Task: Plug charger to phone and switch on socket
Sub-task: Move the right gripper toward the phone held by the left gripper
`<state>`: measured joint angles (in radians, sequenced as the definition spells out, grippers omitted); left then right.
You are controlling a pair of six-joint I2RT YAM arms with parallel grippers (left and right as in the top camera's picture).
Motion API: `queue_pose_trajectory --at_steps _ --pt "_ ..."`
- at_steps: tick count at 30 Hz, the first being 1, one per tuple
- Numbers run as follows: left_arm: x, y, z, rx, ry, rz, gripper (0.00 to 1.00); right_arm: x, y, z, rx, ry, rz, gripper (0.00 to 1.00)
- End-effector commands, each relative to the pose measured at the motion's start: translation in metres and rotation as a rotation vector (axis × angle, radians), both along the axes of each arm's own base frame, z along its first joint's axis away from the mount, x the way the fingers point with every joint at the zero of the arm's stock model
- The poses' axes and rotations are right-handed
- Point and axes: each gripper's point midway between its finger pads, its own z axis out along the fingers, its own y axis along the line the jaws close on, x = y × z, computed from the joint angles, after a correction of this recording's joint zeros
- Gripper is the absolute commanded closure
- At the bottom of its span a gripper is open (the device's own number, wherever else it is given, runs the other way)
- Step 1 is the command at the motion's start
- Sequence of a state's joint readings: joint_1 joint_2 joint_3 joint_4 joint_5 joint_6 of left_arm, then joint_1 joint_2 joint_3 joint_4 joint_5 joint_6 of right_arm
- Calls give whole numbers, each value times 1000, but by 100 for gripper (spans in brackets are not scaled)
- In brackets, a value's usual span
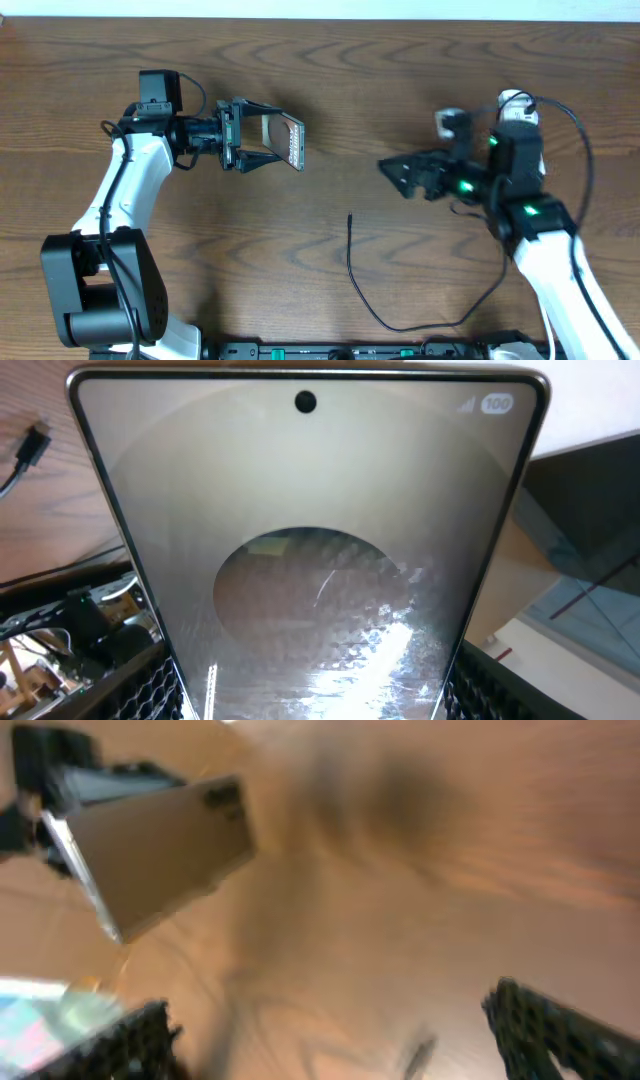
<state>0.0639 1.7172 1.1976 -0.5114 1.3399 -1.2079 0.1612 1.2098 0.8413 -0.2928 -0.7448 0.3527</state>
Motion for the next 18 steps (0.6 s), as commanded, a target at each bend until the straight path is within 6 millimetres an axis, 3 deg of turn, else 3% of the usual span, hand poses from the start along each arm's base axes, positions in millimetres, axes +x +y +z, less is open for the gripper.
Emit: queue_pose_trajectory --at_steps 1,7,18 --pt "5 2 17 6 -57 6 93 -1 50 15 164 79 123 1" --pt "9 5 9 53 -53 31 93 -3 94 32 208 -77 255 1" --pt "7 -6 2 94 -46 16 93 -10 111 27 181 -81 260 1"
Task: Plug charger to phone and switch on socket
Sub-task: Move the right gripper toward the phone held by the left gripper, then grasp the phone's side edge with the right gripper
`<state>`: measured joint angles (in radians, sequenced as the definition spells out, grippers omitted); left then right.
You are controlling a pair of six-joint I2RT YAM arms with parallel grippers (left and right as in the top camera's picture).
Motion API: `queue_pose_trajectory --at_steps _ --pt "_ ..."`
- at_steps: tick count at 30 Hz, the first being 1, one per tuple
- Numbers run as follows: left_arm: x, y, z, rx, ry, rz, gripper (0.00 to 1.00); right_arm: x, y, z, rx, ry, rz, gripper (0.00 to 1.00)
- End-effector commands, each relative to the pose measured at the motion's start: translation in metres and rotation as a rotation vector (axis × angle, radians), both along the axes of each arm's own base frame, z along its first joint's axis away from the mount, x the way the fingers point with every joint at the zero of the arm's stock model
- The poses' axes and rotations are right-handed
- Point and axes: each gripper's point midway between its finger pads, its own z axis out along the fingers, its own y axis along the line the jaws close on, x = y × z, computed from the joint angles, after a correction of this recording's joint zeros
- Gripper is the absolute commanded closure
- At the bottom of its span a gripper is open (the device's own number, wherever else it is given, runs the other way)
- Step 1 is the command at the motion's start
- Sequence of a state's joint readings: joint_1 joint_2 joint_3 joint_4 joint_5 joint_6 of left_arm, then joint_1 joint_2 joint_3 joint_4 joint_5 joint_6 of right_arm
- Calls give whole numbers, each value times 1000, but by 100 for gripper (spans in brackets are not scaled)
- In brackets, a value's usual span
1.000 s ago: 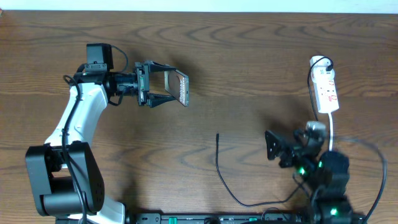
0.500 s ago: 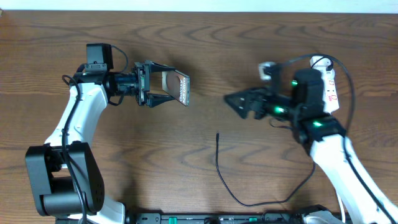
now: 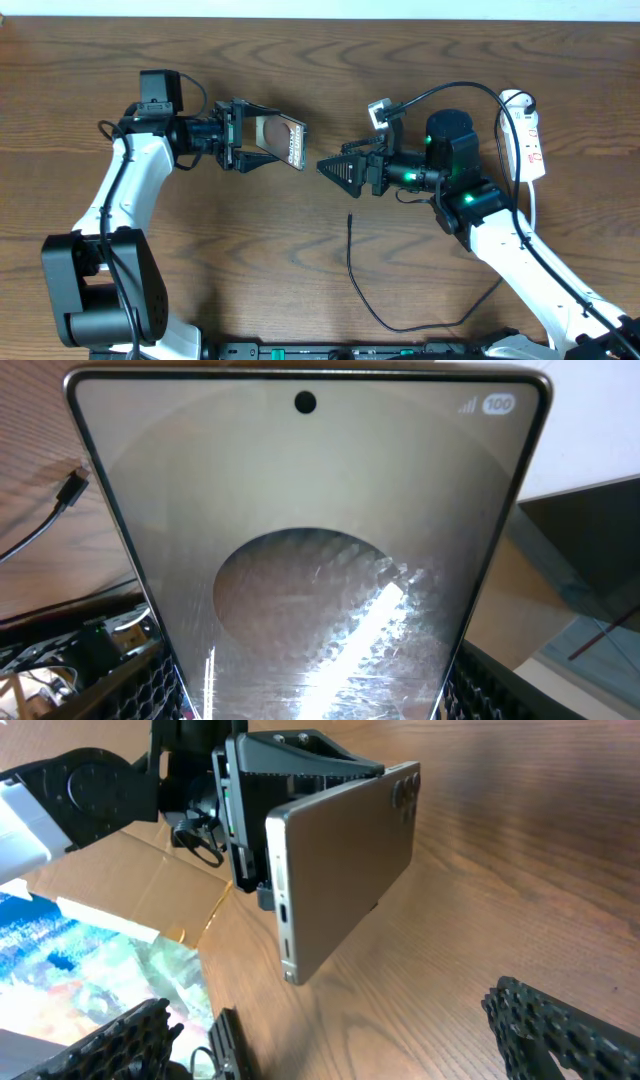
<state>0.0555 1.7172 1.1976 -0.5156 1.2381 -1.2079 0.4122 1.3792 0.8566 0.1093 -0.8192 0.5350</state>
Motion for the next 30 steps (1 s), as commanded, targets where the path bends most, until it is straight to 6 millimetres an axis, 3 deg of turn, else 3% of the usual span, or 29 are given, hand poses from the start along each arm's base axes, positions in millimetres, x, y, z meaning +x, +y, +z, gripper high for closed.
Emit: queue_pose_trajectory --at_steps 1,7,13,19,30 --pt "1 -11 16 11 -54 -26 93 -3 11 6 0 -12 9 1" --pt "-4 -27 11 45 -54 -59 93 -4 25 1 -46 -38 -43 1" --pt "-10 -39 10 48 -54 -92 92 2 23 -7 -87 -36 -102 1" --pt "-11 -42 10 47 -55 -100 92 7 14 -24 -160 0 -174 8" --pt "-11 -43 10 50 -65 -106 93 15 15 -18 -128 7 -220 15"
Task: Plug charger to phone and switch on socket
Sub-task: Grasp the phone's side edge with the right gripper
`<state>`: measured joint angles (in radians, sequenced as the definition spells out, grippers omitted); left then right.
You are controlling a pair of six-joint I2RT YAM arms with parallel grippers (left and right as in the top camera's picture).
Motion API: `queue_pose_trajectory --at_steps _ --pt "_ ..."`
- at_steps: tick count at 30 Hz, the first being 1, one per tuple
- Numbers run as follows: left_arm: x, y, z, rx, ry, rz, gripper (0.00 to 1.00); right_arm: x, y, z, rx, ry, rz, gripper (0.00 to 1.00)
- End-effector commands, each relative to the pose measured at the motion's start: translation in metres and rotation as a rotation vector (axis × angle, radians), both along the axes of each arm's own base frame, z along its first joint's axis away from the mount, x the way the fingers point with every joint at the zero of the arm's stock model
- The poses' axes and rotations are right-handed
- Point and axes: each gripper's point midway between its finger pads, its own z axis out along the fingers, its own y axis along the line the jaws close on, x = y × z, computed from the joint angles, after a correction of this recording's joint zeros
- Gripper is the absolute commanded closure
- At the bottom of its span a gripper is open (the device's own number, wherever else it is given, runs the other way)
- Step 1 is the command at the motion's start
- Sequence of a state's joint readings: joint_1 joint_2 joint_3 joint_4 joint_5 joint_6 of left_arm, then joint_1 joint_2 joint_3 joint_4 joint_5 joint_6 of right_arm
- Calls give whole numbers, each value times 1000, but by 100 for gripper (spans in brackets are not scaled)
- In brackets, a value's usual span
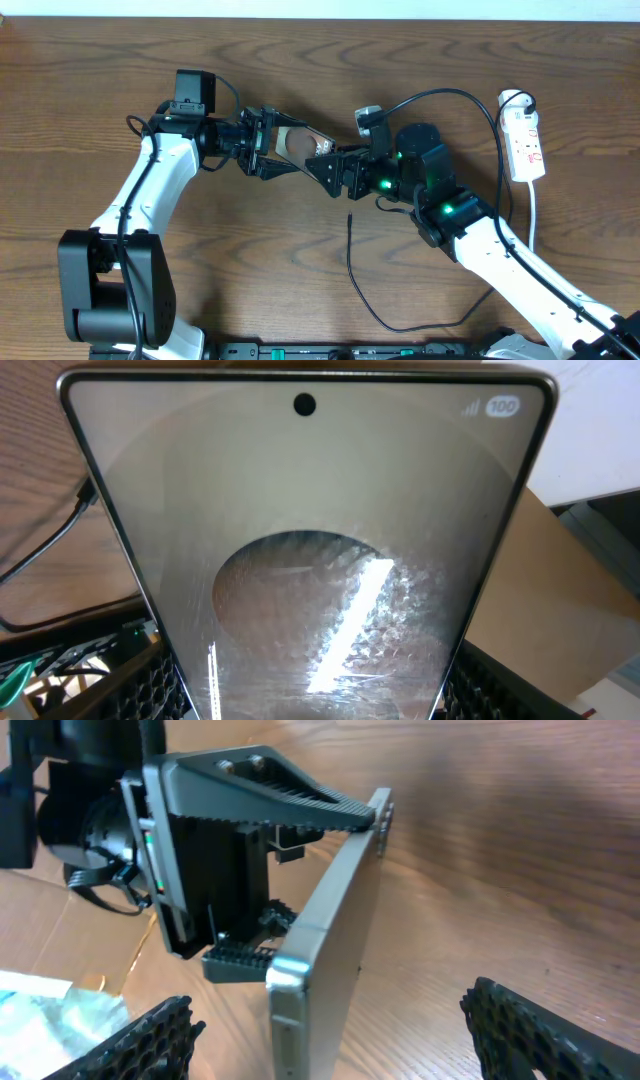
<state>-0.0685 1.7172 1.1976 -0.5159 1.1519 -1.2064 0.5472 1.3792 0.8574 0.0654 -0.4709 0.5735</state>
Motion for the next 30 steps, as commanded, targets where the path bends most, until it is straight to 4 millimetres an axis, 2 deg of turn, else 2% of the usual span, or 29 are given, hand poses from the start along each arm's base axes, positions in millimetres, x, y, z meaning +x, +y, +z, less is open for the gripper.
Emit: queue_pose_trajectory --at_steps 1,10,16,25,30 --pt "2 -5 22 -28 -61 -22 92 4 3 5 8 3 -25 15" --pt "0 -13 16 11 -64 -33 93 3 9 -4 3 39 -38 21" --pt "-5 -22 15 15 -55 -54 93 4 10 -12 -5 63 -44 29" --pt "-5 -24 13 29 -56 -55 93 6 12 -28 -21 109 -50 37" --pt "-5 -24 13 29 -57 -56 93 6 12 -28 -19 106 -50 41"
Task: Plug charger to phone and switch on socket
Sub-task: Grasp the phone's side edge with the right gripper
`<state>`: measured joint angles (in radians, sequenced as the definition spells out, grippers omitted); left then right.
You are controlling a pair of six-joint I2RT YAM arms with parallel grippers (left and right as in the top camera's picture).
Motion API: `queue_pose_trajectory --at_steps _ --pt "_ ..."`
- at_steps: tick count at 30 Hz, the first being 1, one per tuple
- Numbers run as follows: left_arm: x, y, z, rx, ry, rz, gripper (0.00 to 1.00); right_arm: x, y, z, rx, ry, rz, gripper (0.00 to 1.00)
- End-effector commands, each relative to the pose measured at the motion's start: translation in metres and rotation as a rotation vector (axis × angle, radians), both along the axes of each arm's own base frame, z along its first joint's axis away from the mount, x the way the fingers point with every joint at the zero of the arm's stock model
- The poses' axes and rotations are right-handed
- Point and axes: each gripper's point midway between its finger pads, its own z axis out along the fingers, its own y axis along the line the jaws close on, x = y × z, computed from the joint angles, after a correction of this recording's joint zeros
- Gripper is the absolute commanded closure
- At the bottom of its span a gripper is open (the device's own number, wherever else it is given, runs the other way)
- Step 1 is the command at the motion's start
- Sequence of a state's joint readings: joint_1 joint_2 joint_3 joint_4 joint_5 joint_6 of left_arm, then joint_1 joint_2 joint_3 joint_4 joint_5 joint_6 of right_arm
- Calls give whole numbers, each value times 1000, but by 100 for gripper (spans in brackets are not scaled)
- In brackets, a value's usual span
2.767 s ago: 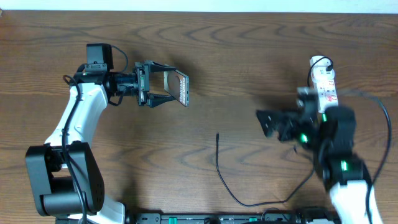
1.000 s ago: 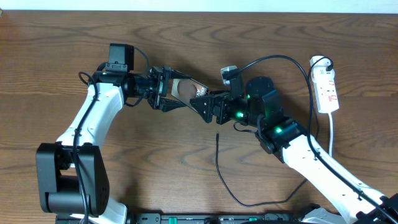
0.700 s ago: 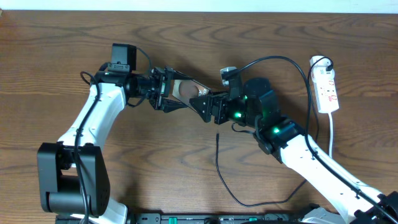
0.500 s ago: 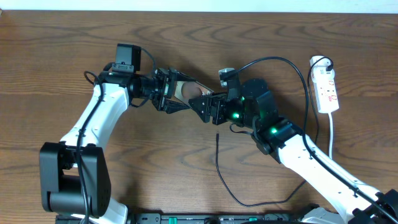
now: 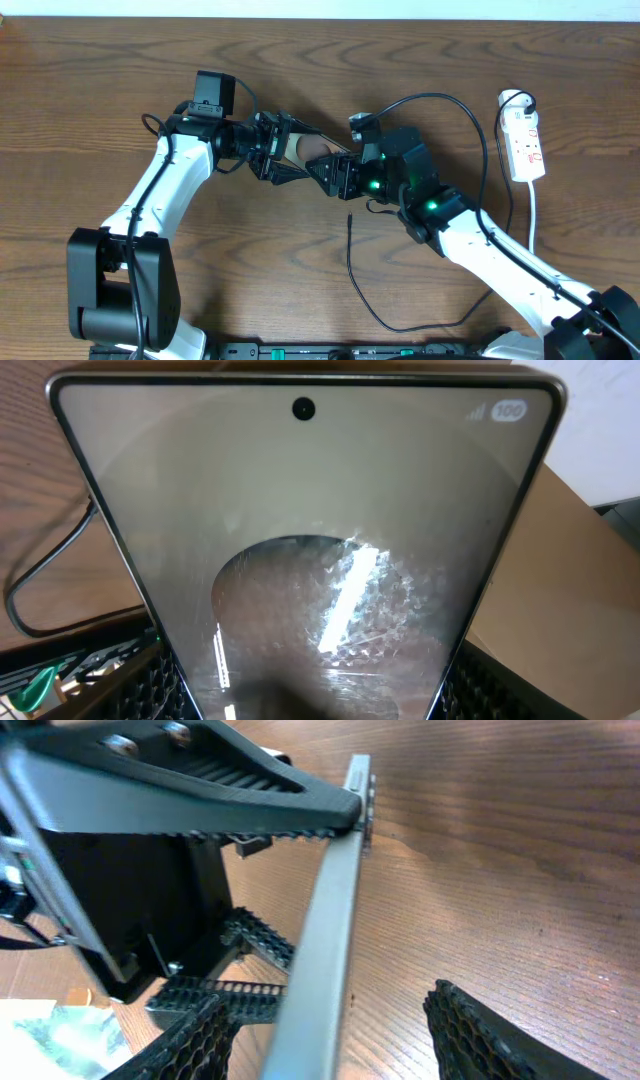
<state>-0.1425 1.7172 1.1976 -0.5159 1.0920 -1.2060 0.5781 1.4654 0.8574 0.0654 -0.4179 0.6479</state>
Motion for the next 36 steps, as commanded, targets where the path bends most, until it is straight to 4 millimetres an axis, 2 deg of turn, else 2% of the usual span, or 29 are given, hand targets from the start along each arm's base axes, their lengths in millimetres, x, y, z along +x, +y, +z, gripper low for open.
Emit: queue_pose_trajectory --at_steps 1,13,21,29,36 --pt "4 -3 21 -26 -50 -9 93 3 4 9 15 -13 -3 43" --pt "4 -3 20 -23 -50 -8 93 3 4 8 15 -12 -3 55" --pt "2 -7 18 -7 -53 -16 92 3 4 9 17 -10 -4 69" --pt "-1 -14 16 2 -54 -33 93 3 4 9 16 -10 -4 73" --pt "-1 -14 16 1 -53 -33 93 3 4 8 16 -10 -4 81"
